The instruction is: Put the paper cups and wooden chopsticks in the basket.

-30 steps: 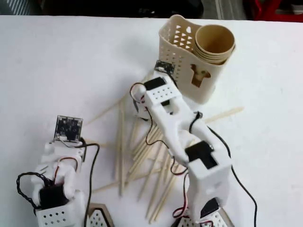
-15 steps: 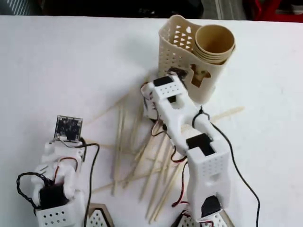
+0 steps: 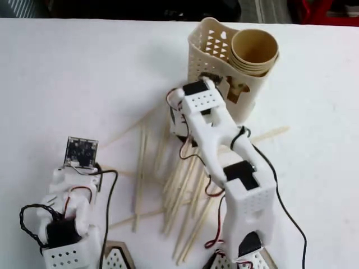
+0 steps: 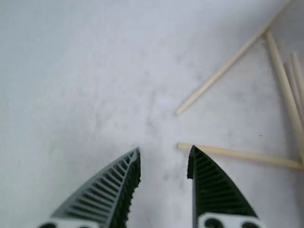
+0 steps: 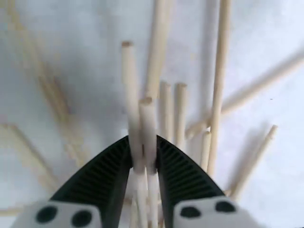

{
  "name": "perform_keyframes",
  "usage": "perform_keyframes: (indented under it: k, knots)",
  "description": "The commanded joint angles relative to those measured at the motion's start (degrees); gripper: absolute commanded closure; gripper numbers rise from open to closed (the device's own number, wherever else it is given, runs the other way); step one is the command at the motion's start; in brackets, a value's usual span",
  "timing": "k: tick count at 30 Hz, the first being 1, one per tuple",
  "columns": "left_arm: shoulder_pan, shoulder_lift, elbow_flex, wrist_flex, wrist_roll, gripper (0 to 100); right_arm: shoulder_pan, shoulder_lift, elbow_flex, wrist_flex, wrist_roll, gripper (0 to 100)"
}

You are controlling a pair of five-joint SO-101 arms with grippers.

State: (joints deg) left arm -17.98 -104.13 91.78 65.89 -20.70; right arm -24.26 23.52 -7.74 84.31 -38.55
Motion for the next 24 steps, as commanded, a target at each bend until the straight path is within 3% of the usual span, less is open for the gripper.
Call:
perform_keyframes:
  k: [1, 9, 16, 24]
  knots:
    - [-0.1, -0.5, -0.4, -1.1, -0.5, 83, 0.0, -6.9, -3.3, 1.8, 2.8, 98.1]
    - [-0.1, -0.5, -0.4, -1.2, -0.5, 83, -0.9, -15.0, -3.8, 2.2, 8.6, 98.1]
    - [-0.1, -0.5, -0.4, -1.2, -0.5, 83, -5.8, -24.0, -3.9, 1.2, 13.0, 98.1]
    - [-0.1, -0.5, -0.4, -1.2, -0.5, 83, -6.3, -33.5, -3.9, -3.4, 25.1, 98.1]
